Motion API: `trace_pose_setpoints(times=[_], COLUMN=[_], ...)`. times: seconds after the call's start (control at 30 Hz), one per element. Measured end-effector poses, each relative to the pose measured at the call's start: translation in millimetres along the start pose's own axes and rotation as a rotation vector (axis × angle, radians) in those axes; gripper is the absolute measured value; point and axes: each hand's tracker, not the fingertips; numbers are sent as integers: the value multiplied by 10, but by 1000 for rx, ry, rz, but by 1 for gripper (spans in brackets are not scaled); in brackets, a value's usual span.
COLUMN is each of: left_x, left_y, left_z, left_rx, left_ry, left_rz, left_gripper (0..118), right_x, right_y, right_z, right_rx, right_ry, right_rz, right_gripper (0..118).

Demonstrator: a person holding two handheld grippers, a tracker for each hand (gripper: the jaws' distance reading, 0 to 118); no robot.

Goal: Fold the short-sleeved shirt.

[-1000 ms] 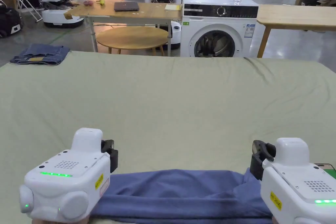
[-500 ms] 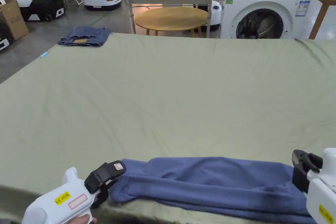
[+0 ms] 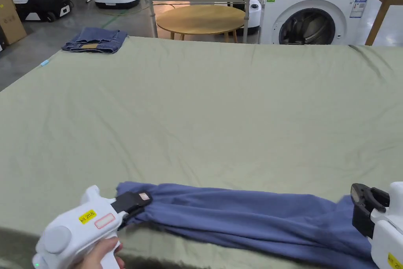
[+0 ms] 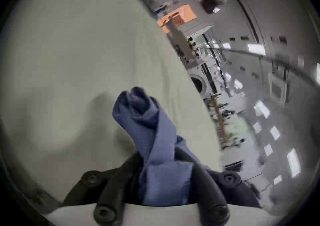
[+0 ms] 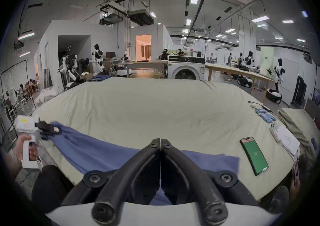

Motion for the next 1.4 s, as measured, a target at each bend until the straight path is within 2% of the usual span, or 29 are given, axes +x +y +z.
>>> trace_pose_setpoints(times=[0.1, 0.17, 0.27, 0.37, 0.5, 0.6, 0.63, 0.67, 0.7, 0.73, 0.77, 0.9, 0.97, 1.0, 1.03, 1.1, 1.13, 1.2, 1.3, 1.33, 1.4], left_x=[311, 604, 1153, 1603, 1947, 1940, 1901, 1855, 1838, 1843, 1868, 1908, 1850, 1807, 1734, 1657, 1623, 1606, 1652, 1710, 1821], left_y=[178, 111, -273, -838, -1573, -1800, -1803, -1736, -1688, -1599, -1502, -1001, -836, -813, -799, -859, -912, -1070, -1380, -1535, -1809], left_z=[117, 182, 106, -115, -491, -770, -835, -867, -859, -769, -654, -237, -189, -192, -197, -289, -337, -451, -678, -737, -840], left_rx=[33, 30, 9, -67, -185, -231, -243, -270, -297, -322, -311, -183, -152, -146, -170, -249, -274, -282, -416, -447, -472], left_ry=[141, 171, 204, 190, 183, 277, 299, 291, 271, 186, 100, -38, 26, 60, 115, 127, 130, 107, 22, -7, 32], left_rz=[-306, -487, -826, -1080, -1257, -1250, -1236, -1212, -1170, -1113, -1033, -770, -729, -718, -744, -742, -723, -713, -696, -710, -801], left_gripper=[0, 0, 0, 0, 0, 2, 17, 42, 74, 100, 103, 103, 103, 98, 74, 20, 7, 7, 7, 7, 7], right_x=[50, 51, 50, 30, 43, 99, 126, 141, 153, 165, 183, 224, 220, 213, 209, 182, 173, 161, 161, 163, 153], right_y=[-9, -20, -25, -31, -76, -119, -135, -149, -160, -167, -177, -179, -176, -176, -177, -186, -197, -216, -242, -253, -277], right_z=[-22, -28, -41, -33, 9, 55, 82, 101, 116, 124, 130, 122, 103, 92, 76, 38, 16, -26, -38, -36, -19], right_rx=[-23, -27, -28, -27, -30, -34, -33, -32, -31, -32, -33, -38, -48, -55, -64, -86, -92, -105, -121, -124, -132], right_ry=[-5, -8, -4, 3, 3, -6, -5, -7, -11, -12, -13, -1, 6, 11, 15, 17, 20, 24, 35, 39, 36], right_rz=[-3, -6, -20, -26, -21, -31, -32, -31, -26, -20, -18, -43, -52, -53, -50, -51, -57, -66, -88, -92, -83], right_gripper=[0, 0, 0, 0, 0, 0, 0, 0, 0, 0, 0, 0, 0, 0, 0, 0, 0, 0, 0, 0, 0])
